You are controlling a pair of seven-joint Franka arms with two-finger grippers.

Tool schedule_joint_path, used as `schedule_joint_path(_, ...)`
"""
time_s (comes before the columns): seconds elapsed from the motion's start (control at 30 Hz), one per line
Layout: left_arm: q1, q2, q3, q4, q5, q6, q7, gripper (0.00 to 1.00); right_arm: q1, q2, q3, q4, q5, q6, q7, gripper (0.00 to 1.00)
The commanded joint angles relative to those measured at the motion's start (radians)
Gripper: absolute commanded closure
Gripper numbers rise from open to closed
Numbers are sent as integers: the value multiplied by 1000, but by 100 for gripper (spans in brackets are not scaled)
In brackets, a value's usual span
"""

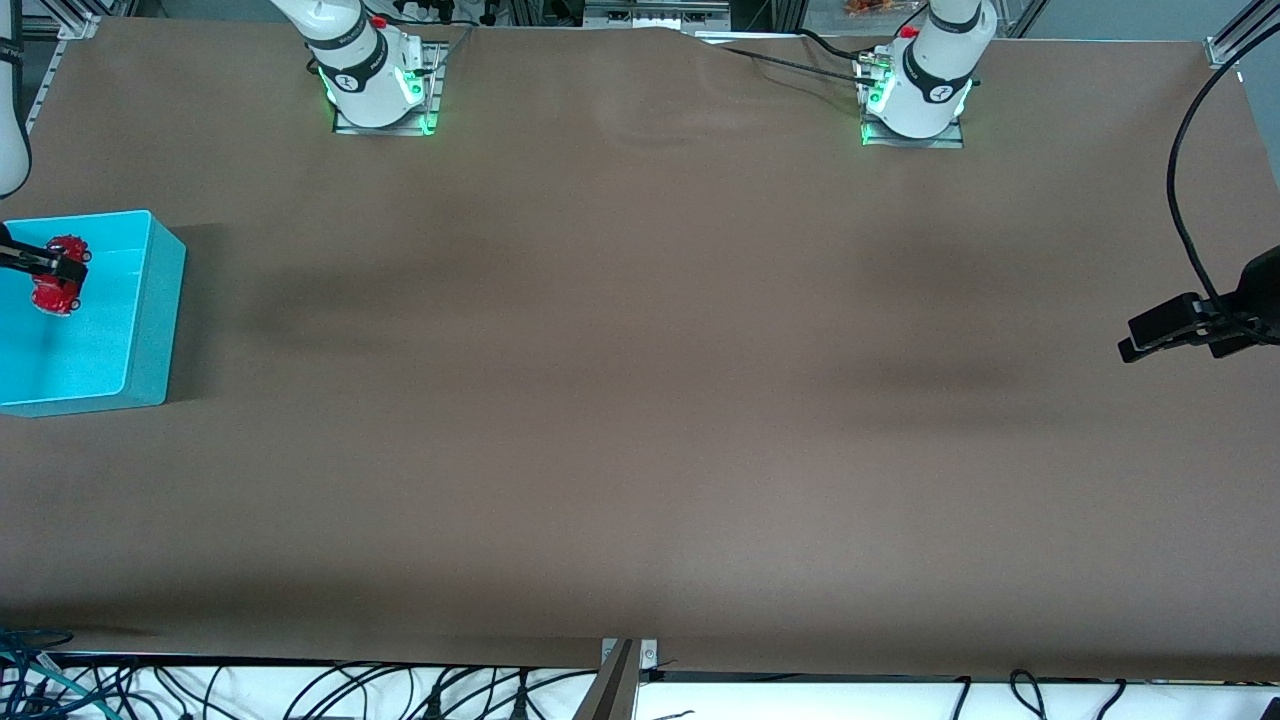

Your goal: Wind red beetle toy and store in blue box

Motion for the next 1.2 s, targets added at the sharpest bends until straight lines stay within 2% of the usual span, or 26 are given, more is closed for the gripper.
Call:
schedule_joint_path(0.0, -1, -6, 3, 0, -13, -7, 2, 0, -8, 7, -25, -31, -18, 63, -81, 100)
schedule_joint_path(0.4, -1, -6, 4, 0, -13, -7, 2, 0, -50, 91, -34, -39, -17, 191, -149, 100)
schedule_joint_path(1.17, -1, -6, 4, 0, -12, -7, 4, 0, -100, 280, -34, -30, -17, 316, -150, 100)
